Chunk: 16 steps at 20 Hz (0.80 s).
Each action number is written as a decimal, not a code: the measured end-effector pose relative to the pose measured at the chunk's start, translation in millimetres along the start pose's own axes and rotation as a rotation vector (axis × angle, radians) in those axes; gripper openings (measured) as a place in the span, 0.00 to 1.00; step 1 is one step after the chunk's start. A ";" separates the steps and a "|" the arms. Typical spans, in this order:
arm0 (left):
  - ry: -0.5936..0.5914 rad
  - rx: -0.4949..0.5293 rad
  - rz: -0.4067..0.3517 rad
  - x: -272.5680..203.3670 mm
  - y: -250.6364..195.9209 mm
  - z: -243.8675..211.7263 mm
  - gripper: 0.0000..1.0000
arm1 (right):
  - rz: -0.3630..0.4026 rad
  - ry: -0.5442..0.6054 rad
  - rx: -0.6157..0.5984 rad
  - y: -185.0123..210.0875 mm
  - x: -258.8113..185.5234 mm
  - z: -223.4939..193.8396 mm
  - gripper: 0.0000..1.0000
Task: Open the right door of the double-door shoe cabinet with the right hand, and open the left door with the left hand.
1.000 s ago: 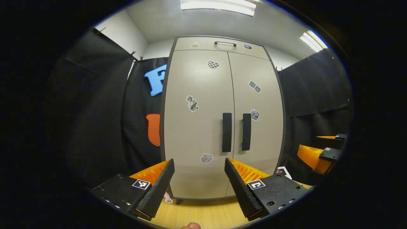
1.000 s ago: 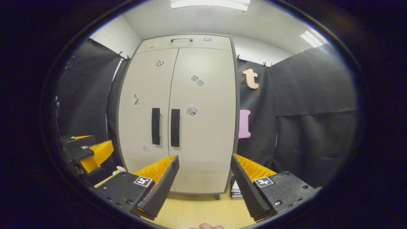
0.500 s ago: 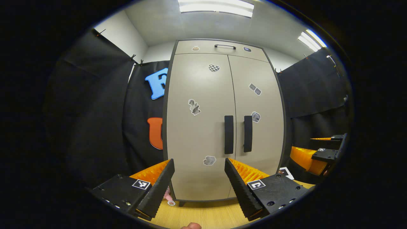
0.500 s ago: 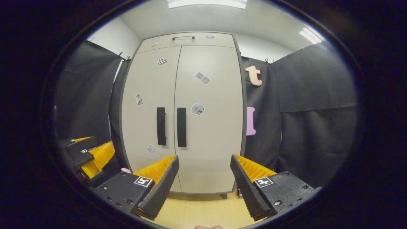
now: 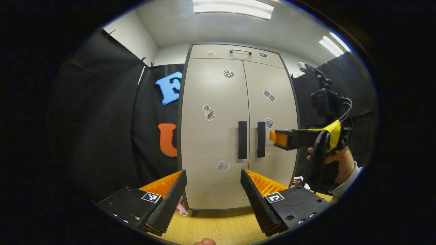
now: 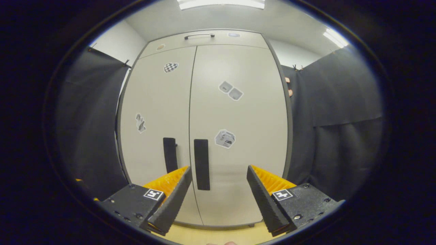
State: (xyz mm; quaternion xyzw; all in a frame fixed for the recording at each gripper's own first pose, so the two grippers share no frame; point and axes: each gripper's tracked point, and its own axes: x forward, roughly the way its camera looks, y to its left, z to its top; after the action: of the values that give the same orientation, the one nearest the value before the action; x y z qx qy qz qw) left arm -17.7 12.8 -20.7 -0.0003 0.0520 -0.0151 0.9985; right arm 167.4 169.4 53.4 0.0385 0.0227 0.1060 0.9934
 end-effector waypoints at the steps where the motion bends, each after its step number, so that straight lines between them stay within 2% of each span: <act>1: 0.000 0.002 0.007 -1.5 2.8 0.5 0.95 | 0.001 0.013 -0.008 3.0 14.0 -2.4 1.00; 6: 0.002 -0.004 0.050 -5.2 21.6 -3.7 0.95 | 0.017 0.086 -0.017 16.0 57.7 -18.3 1.00; 10: 0.012 -0.010 0.071 -2.2 31.8 -8.4 0.95 | 0.016 0.085 0.018 16.0 74.9 -20.2 0.93; 12: 0.018 -0.015 0.077 0.4 35.1 -10.5 0.95 | 0.022 0.087 0.028 16.9 76.9 -20.2 0.84; 16: 0.025 -0.018 0.074 4.7 36.1 -12.6 0.95 | 0.073 0.090 0.023 32.1 79.7 -22.1 0.58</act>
State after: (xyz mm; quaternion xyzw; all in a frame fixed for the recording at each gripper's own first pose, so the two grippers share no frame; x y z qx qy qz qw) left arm -13.3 48.8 -33.8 -0.0073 0.0648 0.0222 0.9976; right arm 237.4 219.1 31.0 0.0457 0.0674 0.1434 0.9863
